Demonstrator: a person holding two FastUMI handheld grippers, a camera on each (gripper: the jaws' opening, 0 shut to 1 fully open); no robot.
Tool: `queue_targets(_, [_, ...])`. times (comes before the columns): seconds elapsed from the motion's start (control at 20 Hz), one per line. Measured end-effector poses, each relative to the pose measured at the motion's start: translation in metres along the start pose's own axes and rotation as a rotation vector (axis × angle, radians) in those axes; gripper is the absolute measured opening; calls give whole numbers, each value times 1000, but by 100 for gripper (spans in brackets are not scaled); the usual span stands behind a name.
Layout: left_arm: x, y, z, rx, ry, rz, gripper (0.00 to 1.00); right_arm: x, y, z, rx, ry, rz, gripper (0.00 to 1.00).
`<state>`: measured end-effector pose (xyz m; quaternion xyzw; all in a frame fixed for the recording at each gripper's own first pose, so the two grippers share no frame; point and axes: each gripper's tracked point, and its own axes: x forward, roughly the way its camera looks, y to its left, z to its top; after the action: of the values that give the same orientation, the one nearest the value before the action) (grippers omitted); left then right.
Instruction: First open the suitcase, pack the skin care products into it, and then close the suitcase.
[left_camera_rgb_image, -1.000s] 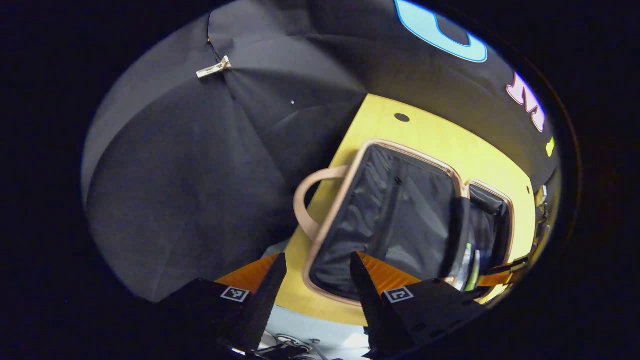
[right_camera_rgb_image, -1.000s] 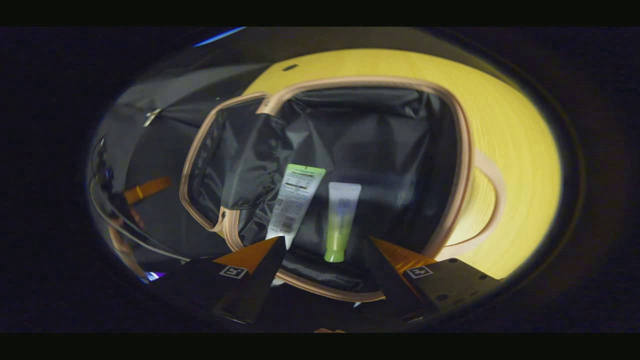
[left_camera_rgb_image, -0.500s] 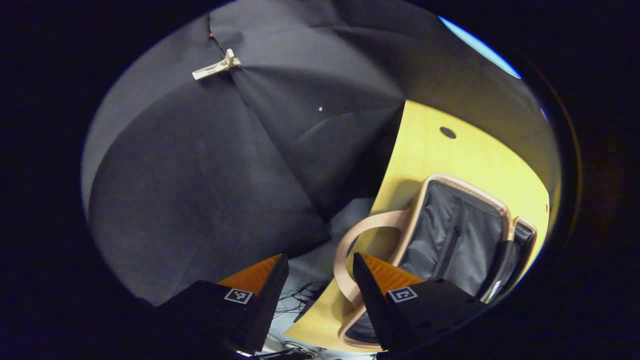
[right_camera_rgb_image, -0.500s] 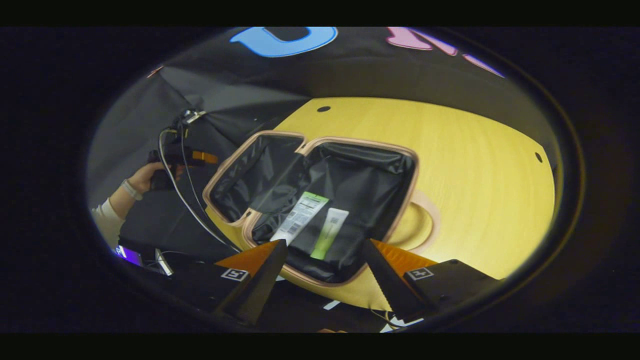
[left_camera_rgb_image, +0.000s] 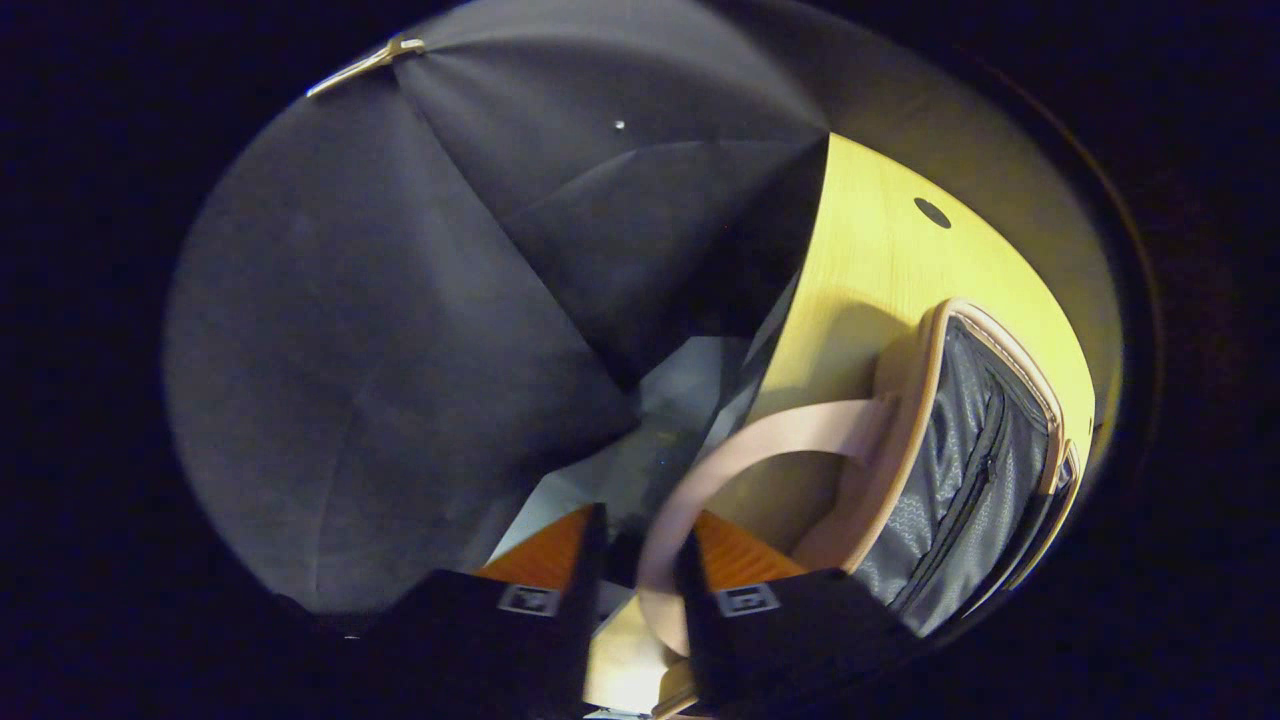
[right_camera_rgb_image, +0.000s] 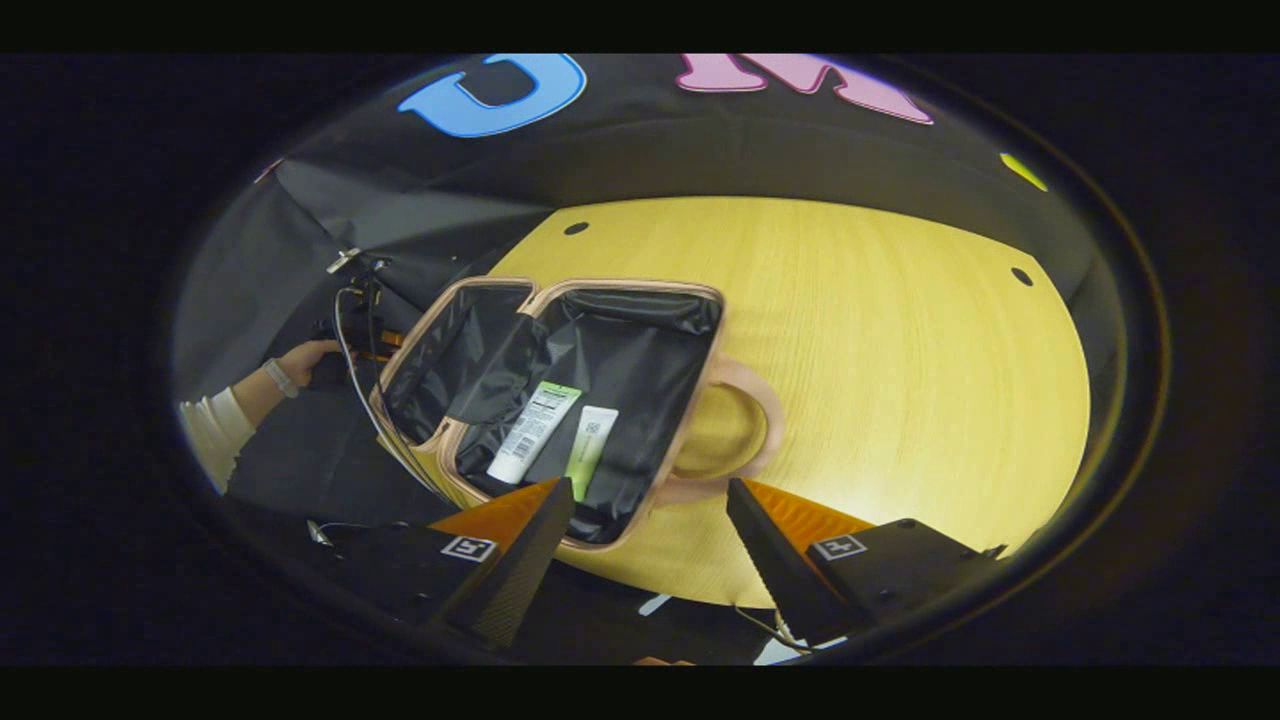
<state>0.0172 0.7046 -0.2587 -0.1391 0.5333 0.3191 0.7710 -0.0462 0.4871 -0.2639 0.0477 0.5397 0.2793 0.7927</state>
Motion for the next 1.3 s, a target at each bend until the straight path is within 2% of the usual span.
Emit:
queue_targets(0.1, [11, -4, -1, 56, 2, 25, 19, -3, -2, 1, 3, -8, 3, 98])
queue_targets(0.55, [-56, -16, 22, 125, -150, -56, 10, -17, 8, 22, -16, -95, 55, 98])
queue_targets(0.65, [-94, -25, 28, 184, -240, -65, 6, -27, 6, 25, -46, -123, 81, 98])
queue_targets(0.8, [-160, -52, 35, 272, -395, -74, 8, -49, -3, 24, -100, -148, 119, 98])
queue_targets(1.0, [-258, -105, 32, 350, -542, -177, 7, -88, -36, 12, -152, -176, 140, 97])
queue_targets(1.1, [-284, -149, 13, 381, -574, -250, 7, -104, -52, 8, -144, -198, 149, 98])
queue_targets(1.15, [-300, -196, -9, 409, -584, -336, 7, -119, -69, 2, -123, -220, 147, 98])
queue_targets(1.3, [-297, -280, -40, 427, -543, -509, 8, -146, -107, -17, -72, -245, 131, 97])
